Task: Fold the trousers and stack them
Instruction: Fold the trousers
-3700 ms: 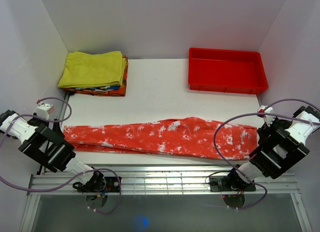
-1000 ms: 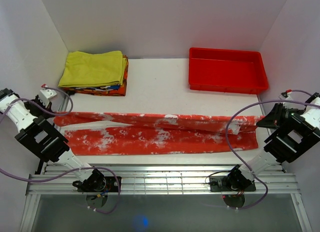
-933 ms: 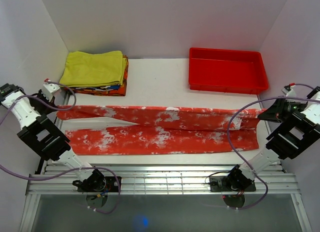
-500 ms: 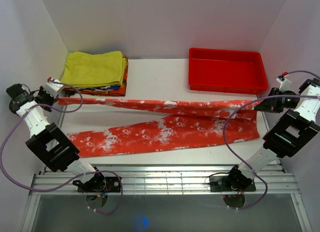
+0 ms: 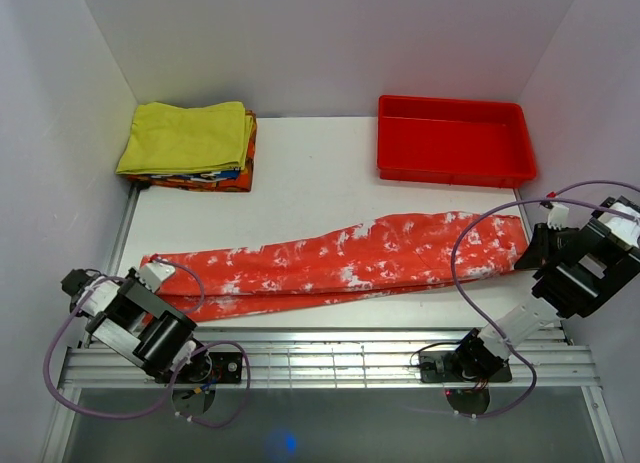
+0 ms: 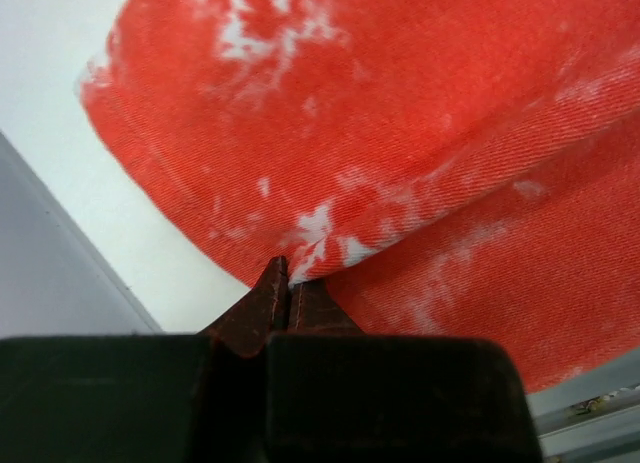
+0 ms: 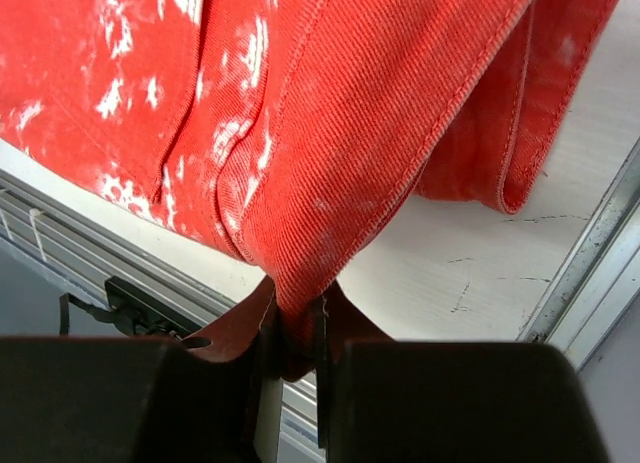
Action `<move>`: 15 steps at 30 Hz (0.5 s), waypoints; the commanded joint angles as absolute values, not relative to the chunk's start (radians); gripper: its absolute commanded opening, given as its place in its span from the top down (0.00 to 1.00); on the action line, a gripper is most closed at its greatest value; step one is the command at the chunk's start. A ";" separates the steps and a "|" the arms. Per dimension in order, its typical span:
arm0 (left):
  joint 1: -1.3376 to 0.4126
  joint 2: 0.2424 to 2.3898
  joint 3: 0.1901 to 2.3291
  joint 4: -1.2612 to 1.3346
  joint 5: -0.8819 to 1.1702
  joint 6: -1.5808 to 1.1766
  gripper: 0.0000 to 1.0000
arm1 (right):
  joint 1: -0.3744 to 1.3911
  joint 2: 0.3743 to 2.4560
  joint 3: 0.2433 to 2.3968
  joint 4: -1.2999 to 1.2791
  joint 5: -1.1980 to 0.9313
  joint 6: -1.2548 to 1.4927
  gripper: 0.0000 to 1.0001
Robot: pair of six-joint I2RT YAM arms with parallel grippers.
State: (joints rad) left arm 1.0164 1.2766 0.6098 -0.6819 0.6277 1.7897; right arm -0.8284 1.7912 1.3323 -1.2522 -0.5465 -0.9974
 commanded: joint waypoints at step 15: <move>0.977 1.479 1.159 -0.683 0.767 1.335 1.00 | -0.709 1.856 1.683 -1.260 -0.934 -0.863 0.92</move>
State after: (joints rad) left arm 0.9833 1.4494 0.9844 -0.7845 0.7437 1.5532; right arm -0.7353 1.8626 1.5669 -1.4109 -0.7681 -0.9386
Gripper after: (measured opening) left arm 0.024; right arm 0.157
